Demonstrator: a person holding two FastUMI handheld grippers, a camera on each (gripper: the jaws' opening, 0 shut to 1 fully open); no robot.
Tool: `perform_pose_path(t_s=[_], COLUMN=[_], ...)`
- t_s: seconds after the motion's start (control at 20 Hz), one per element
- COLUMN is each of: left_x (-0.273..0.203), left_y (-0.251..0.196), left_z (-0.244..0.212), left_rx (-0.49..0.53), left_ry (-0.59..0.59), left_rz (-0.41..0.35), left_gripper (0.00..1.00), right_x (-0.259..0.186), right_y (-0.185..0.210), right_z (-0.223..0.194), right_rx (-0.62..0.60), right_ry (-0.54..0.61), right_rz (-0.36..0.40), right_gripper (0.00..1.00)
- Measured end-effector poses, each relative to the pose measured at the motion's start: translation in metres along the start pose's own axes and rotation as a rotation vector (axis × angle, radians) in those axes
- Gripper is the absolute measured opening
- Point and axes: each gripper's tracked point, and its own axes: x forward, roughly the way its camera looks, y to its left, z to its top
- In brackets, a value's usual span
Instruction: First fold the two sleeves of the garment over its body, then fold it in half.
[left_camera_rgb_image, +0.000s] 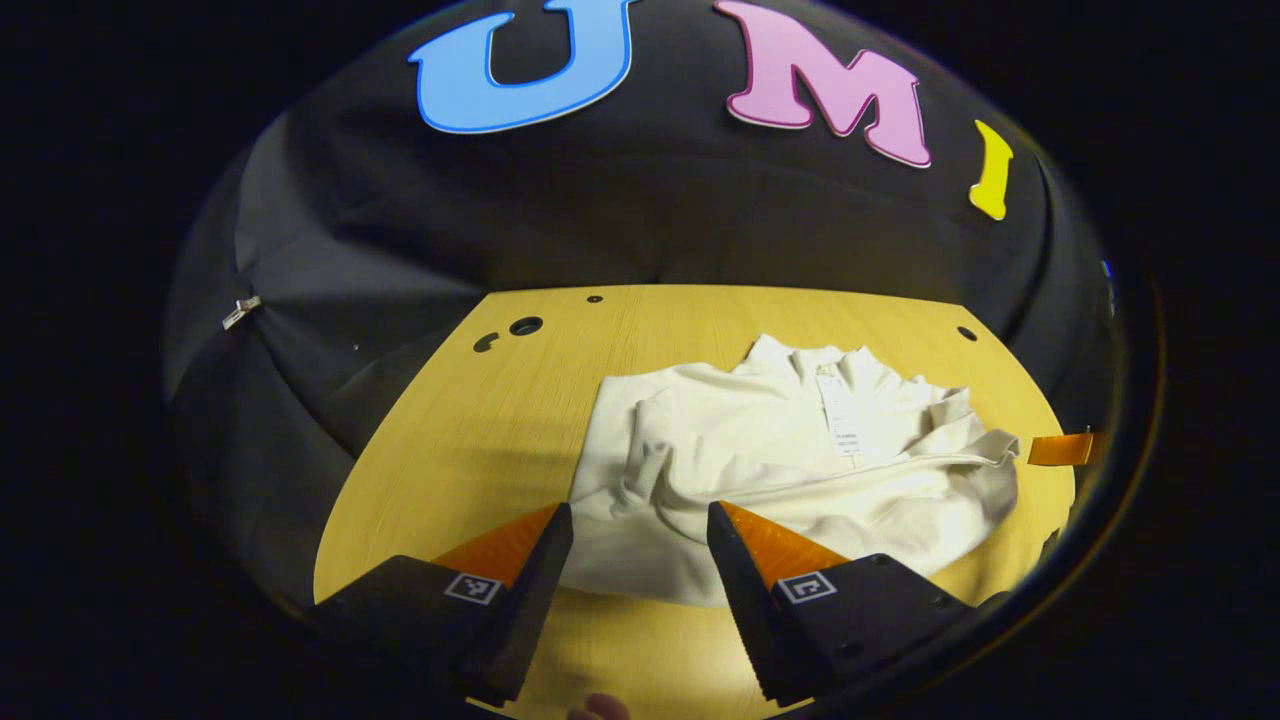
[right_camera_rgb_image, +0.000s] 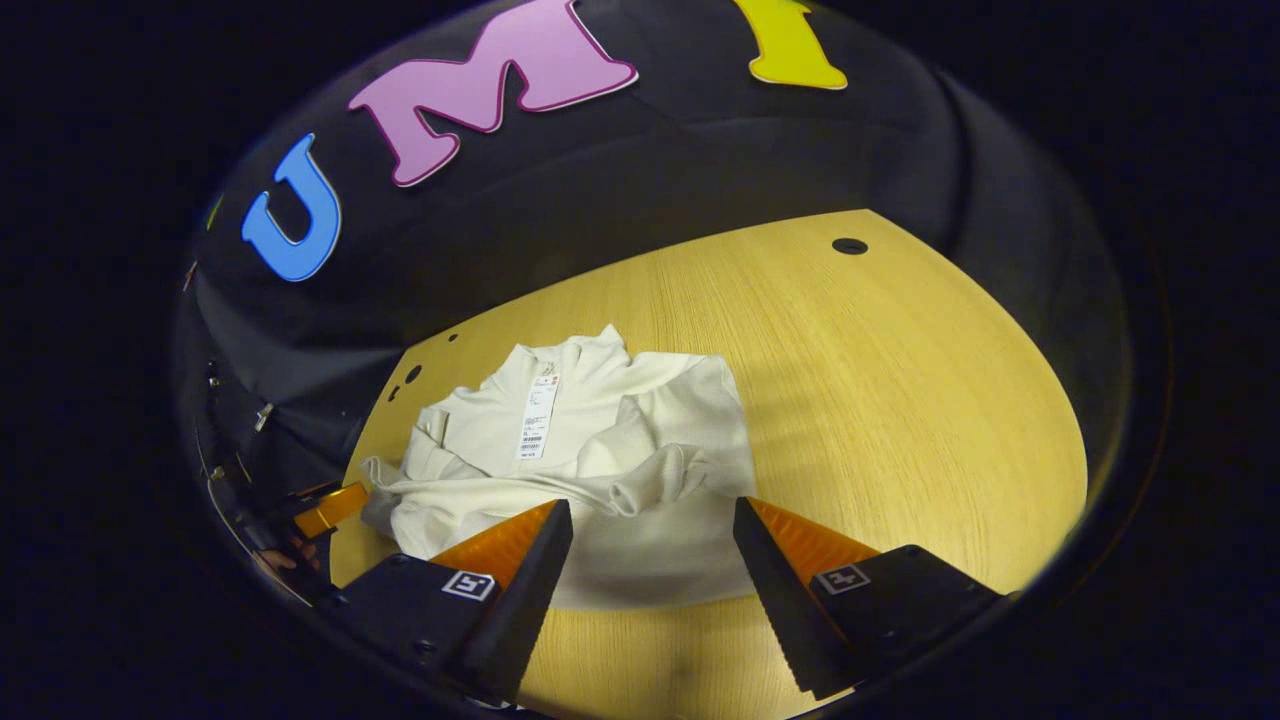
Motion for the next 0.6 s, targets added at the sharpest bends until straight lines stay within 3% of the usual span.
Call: perform_pose_path(t_s=[0.25, 0.6], left_x=[-0.047, -0.088], left_y=[-0.018, -0.024], left_z=[-0.016, -0.035], left_rx=[0.006, 0.002], left_ry=[-0.028, -0.028], left_rz=[-0.058, -0.058], left_gripper=[0.85, 0.85], right_x=[-0.036, -0.061], right_y=[0.019, 0.052], right_z=[-0.007, -0.022], right_rx=[-0.06, -0.177], right_ry=[-0.033, -0.023], right_rz=[0.033, 0.09], right_gripper=[0.98, 0.99])
